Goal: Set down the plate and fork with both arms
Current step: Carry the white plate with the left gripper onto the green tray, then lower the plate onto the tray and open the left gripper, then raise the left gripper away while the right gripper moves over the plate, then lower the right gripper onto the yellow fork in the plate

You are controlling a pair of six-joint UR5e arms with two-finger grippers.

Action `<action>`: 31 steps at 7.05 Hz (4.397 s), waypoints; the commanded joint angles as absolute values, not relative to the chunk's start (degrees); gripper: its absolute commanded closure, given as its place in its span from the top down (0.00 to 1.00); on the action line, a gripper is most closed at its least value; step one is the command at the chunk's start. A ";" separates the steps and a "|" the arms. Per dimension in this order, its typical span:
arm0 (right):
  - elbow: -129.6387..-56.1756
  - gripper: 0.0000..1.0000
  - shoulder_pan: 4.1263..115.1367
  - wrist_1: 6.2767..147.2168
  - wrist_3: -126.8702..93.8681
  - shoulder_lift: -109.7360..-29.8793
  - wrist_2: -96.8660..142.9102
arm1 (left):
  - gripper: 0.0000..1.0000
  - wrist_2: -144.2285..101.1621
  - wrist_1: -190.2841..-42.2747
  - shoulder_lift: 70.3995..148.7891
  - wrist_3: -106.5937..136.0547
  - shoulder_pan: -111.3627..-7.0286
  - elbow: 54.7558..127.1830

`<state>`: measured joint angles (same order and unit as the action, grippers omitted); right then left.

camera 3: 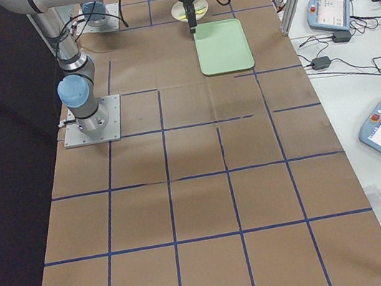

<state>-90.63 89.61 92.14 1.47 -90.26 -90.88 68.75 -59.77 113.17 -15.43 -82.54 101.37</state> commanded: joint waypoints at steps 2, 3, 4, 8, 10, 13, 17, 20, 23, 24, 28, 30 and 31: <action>-90.44 1.00 89.74 92.20 1.41 -90.26 -90.88 | 0.00 67.25 -59.85 125.12 -5.73 -91.57 86.09; -90.44 1.00 89.74 92.20 1.41 -90.26 -90.88 | 0.00 67.32 -60.72 127.94 -5.45 -92.45 82.48; -90.53 1.00 89.56 92.20 1.49 -90.26 -90.88 | 0.00 67.32 -60.73 129.62 -4.75 -92.98 80.79; -90.35 1.00 89.74 92.20 1.41 -90.26 -90.88 | 0.13 67.32 -60.12 132.10 -3.26 -94.39 79.02; -90.35 1.00 89.65 92.20 1.49 -90.26 -90.88 | 0.55 67.50 -60.20 132.10 -3.25 -94.66 79.10; -90.53 1.00 89.56 93.85 1.58 -90.26 -91.05 | 1.00 67.59 -62.56 129.39 1.56 -95.36 79.01; -90.27 1.00 89.73 94.13 1.49 -90.09 -90.35 | 1.00 84.23 -89.66 108.52 1.58 -95.19 78.84; -90.26 1.00 90.00 93.43 1.58 -90.35 -90.88 | 0.99 88.06 -101.33 93.65 0.97 -94.13 83.91; -89.13 1.00 92.27 94.13 -1.92 -86.51 -90.26 | 1.00 88.24 -100.37 84.83 -4.39 -92.91 91.57; -85.90 1.00 94.81 94.22 -4.46 -82.66 -90.26 | 1.00 88.59 -100.37 85.08 -4.48 -90.90 91.84; -72.25 1.00 103.09 100.14 -13.70 -63.84 -90.79 | 1.00 89.38 -91.76 88.06 -4.31 -88.60 92.81; -73.21 1.00 104.76 109.03 -15.37 -57.86 -90.79 | 1.00 89.65 -92.11 88.24 -4.22 -88.59 92.55; -73.56 1.00 105.72 112.12 -17.03 -55.66 -90.97 | 1.00 89.65 -92.20 88.07 -3.52 -88.77 92.37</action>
